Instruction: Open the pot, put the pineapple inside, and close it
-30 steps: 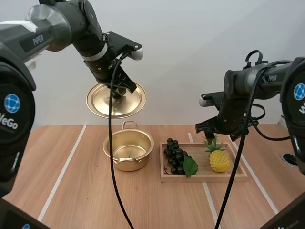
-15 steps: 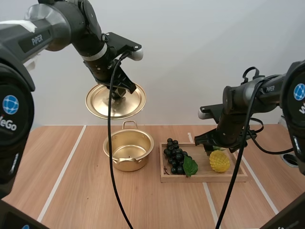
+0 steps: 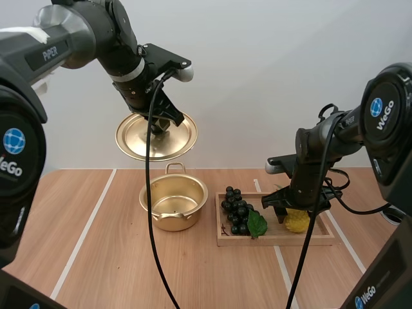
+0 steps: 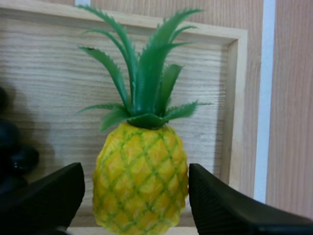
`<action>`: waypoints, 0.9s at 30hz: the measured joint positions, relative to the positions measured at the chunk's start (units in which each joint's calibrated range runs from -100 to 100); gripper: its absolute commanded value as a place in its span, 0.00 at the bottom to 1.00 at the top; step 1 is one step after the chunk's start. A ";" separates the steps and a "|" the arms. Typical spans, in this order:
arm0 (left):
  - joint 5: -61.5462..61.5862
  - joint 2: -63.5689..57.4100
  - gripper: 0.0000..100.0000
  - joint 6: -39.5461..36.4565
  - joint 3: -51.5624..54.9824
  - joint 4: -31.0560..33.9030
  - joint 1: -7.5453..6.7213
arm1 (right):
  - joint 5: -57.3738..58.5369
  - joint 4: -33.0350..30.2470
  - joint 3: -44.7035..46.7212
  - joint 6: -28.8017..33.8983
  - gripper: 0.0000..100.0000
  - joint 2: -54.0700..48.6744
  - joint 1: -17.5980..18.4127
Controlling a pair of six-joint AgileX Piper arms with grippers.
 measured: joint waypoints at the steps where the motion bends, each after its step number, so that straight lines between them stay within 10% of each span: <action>1: 0.00 0.00 0.00 0.00 0.00 0.00 0.00 | 0.00 -0.12 0.00 0.00 1.00 0.00 0.00; 27: 0.00 0.00 0.00 0.00 0.00 0.00 0.00 | -5.92 -1.63 0.00 0.19 1.00 5.43 0.00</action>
